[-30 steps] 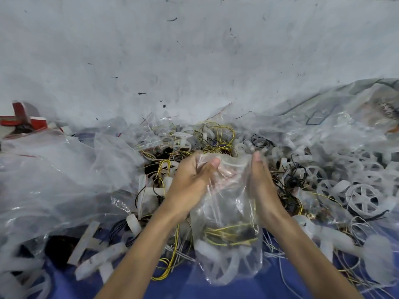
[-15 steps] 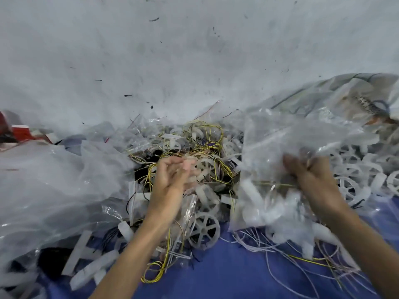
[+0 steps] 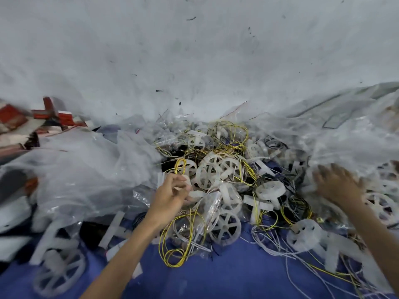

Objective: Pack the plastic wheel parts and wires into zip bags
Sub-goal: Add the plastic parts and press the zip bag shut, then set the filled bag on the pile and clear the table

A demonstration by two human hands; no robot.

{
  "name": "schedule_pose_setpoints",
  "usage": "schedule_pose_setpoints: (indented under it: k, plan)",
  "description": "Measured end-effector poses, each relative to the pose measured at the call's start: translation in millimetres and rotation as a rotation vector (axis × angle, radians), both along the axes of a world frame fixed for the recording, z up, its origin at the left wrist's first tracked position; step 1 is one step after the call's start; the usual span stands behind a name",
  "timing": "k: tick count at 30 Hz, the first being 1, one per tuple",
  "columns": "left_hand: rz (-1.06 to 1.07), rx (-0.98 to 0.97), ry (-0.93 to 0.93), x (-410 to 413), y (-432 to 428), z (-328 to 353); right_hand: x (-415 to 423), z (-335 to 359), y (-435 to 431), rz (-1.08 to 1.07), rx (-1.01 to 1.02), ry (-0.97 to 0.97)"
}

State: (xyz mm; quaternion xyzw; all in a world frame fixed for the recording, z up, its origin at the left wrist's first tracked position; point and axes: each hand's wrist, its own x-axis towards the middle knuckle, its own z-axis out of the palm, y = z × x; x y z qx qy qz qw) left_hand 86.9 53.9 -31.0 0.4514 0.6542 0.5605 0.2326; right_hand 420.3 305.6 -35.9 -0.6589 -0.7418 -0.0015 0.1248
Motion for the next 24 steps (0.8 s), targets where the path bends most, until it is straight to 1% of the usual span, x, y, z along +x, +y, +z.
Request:
schedule_pose_setpoints:
  k: [2, 5, 7, 8, 9, 10, 11, 13, 15, 17, 18, 20, 22, 24]
  plan:
    - [0.082, -0.006, 0.156, -7, -1, 5, 2, 2, 6, 0.000, -0.058, -0.033]
    - [0.287, 0.118, 0.383, -20, -1, 17, -1, 3, 2, 0.010, -0.011, -0.060]
    - [0.474, 0.210, 0.573, -33, 4, 24, -6, 7, -4, -0.023, -0.057, -0.081]
    - [0.587, 0.212, 0.677, -42, 8, 26, -12, 12, -8, -0.066, -0.096, -0.105]
    - [0.707, 0.164, 0.751, -53, 12, 27, -18, 18, -13, -0.113, -0.122, -0.129]
    - [0.801, 0.058, 0.764, -66, 17, 28, -26, 24, -19, -0.137, -0.106, -0.136]
    - [0.844, -0.079, 0.718, -79, 22, 28, -34, 30, -24, -0.122, -0.046, -0.115]
    - [0.826, -0.309, 0.548, -100, 29, 27, -54, 40, -38, -0.010, 0.121, -0.003]
    - [0.760, -0.400, 0.383, -117, 32, 21, -77, 48, -56, 0.106, 0.222, 0.164]
    - [0.720, -0.400, 0.335, -126, 32, 18, -97, 54, -73, 0.233, 0.304, 0.344]
    - [0.711, -0.364, 0.360, -127, 31, 19, -104, 56, -81, 0.316, 0.337, 0.433]
    - [0.702, -0.203, 0.452, -120, 29, 28, -116, 61, -101, 0.500, 0.326, 0.629]
    - [0.668, 0.066, 0.529, -105, 23, 43, -123, 66, -121, 0.635, 0.158, 0.879]
    - [0.571, 0.408, 0.629, -82, 12, 63, -127, 70, -140, 0.735, -0.077, 1.096]
